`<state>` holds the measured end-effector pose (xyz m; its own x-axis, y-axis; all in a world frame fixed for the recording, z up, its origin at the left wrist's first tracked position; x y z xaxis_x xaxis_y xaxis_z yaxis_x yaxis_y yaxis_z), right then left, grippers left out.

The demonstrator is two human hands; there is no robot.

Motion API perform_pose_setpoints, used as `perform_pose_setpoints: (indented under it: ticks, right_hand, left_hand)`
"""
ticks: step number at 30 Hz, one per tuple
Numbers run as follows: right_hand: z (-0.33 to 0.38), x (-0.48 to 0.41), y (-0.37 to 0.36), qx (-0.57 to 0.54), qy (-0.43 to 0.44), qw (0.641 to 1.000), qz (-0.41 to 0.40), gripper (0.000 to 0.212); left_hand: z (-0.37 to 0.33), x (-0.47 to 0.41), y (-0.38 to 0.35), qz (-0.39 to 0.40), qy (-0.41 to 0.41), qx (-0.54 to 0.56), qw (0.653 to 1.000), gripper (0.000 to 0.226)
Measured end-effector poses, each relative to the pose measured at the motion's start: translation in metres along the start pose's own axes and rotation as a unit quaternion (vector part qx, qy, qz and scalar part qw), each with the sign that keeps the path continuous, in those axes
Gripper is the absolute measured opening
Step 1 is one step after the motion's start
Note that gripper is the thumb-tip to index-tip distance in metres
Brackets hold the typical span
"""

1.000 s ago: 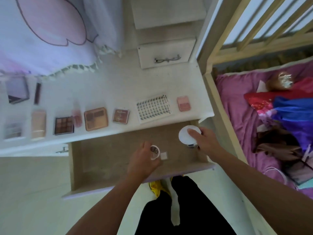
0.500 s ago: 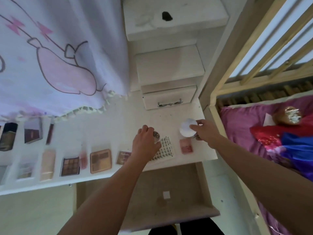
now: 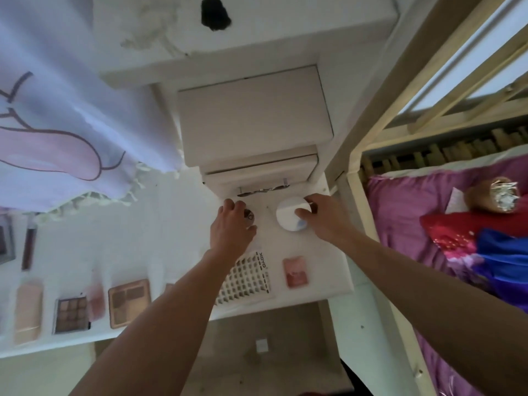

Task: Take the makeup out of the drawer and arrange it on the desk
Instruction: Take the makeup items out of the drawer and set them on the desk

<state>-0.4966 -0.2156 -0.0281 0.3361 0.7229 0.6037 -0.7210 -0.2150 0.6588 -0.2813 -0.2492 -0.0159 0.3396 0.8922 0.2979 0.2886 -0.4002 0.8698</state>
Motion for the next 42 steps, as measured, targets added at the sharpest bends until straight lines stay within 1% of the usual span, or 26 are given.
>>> perform_pose_setpoints:
  ticks: [5, 10, 13, 15, 17, 20, 24, 25, 27, 29, 31, 33, 34, 37, 38, 40, 42]
  right_hand:
    - [-0.003, -0.002, -0.002, 0.009, 0.006, 1.000, -0.022, 0.043]
    - [-0.010, 0.014, 0.000, 0.030, 0.002, 0.998, -0.061, 0.041]
    - [-0.009, 0.041, 0.001, 0.029, 0.051, 0.990, -0.129, 0.038]
    - [-0.007, 0.067, -0.003, 0.030, 0.092, 0.981, -0.167, 0.036]
    - [-0.006, 0.102, -0.017, 0.022, 0.119, 0.976, -0.180, 0.032]
    - [-0.011, 0.155, -0.052, 0.008, 0.139, 0.979, -0.150, 0.027]
    - [-0.038, 0.201, -0.122, 0.063, 0.168, 0.981, -0.079, 0.017]
    - [-0.047, 0.206, -0.141, 0.093, 0.163, 0.981, -0.049, 0.015]
    - [-0.067, 0.210, -0.177, 0.164, 0.123, 0.978, 0.025, 0.015]
    - [-0.084, 0.210, -0.201, 0.206, 0.086, 0.970, 0.094, 0.018]
    - [-0.093, 0.207, -0.217, 0.231, 0.075, 0.961, 0.129, 0.018]
    - [-0.097, 0.200, -0.233, 0.249, 0.075, 0.955, 0.144, 0.022]
    - [-0.098, 0.194, -0.238, 0.265, 0.077, 0.951, 0.137, 0.025]
    - [-0.098, 0.174, -0.261, 0.328, 0.097, 0.933, 0.110, 0.043]
    - [-0.098, 0.169, -0.268, 0.343, 0.101, 0.927, 0.110, 0.047]
    - [-0.102, 0.160, -0.283, 0.365, 0.102, 0.918, 0.113, 0.050]
    - [-0.109, 0.156, -0.295, 0.374, 0.099, 0.914, 0.121, 0.048]
  left_hand:
    - [0.001, 0.002, 0.000, 0.009, -0.001, -0.011, 1.000, 0.058]
    - [0.001, 0.030, 0.014, -0.034, -0.023, -0.009, 0.999, 0.047]
    - [0.002, 0.064, 0.023, -0.072, -0.044, 0.005, 0.996, 0.041]
    - [0.006, 0.092, 0.024, -0.083, -0.057, 0.021, 0.995, 0.036]
    - [0.015, 0.129, 0.019, -0.083, -0.067, 0.032, 0.994, 0.030]
    - [0.036, 0.187, 0.005, -0.080, -0.069, 0.031, 0.994, 0.023]
    - [0.075, 0.253, -0.031, -0.013, -0.031, 0.032, 0.999, 0.018]
    - [0.087, 0.268, -0.042, 0.009, -0.017, 0.031, 0.999, 0.020]
    - [0.108, 0.297, -0.066, 0.060, 0.009, 0.024, 0.998, 0.025]
    - [0.124, 0.318, -0.087, 0.094, 0.025, 0.022, 0.995, 0.029]
    - [0.136, 0.333, -0.105, 0.115, 0.040, 0.024, 0.992, 0.031]
    - [0.145, 0.345, -0.123, 0.135, 0.048, 0.011, 0.990, 0.034]
    - [0.148, 0.348, -0.132, 0.138, 0.047, -0.002, 0.989, 0.038]
    - [0.151, 0.355, -0.155, 0.124, 0.042, -0.019, 0.991, 0.067]
    - [0.152, 0.355, -0.161, 0.117, 0.036, -0.025, 0.992, 0.071]
    - [0.154, 0.356, -0.172, 0.108, 0.018, -0.048, 0.993, 0.071]
    - [0.154, 0.357, -0.177, 0.094, -0.005, -0.080, 0.992, 0.069]
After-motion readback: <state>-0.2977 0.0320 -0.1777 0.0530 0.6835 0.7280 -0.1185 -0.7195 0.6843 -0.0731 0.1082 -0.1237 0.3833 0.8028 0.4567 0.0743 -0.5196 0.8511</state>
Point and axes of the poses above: each hand's wrist, its own x-axis away from the middle knuckle, its own y-axis out of the back of the hand, z = x × y, the point moved 5 cm from there along -x, towards the middle knuckle, and after that the axes turned 10 degrees about -y, right-handed, at the moved point
